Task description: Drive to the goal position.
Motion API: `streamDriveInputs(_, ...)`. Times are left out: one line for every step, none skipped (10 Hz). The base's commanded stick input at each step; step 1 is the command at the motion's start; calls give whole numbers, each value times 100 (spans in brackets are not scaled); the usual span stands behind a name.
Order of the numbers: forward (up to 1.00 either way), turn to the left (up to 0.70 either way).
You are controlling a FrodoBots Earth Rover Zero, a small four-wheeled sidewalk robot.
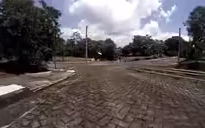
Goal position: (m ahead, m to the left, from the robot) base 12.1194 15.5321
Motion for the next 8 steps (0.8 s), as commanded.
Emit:
streamDriveInputs(70, 0)
streamDriveInputs(77, 0)
streamDriveInputs(85, 0)
streamDriveInputs(85, 0)
streamDriveInputs(85, 0)
streamDriveInputs(85, 0)
streamDriveInputs(85, 0)
streamDriveInputs(85, 0)
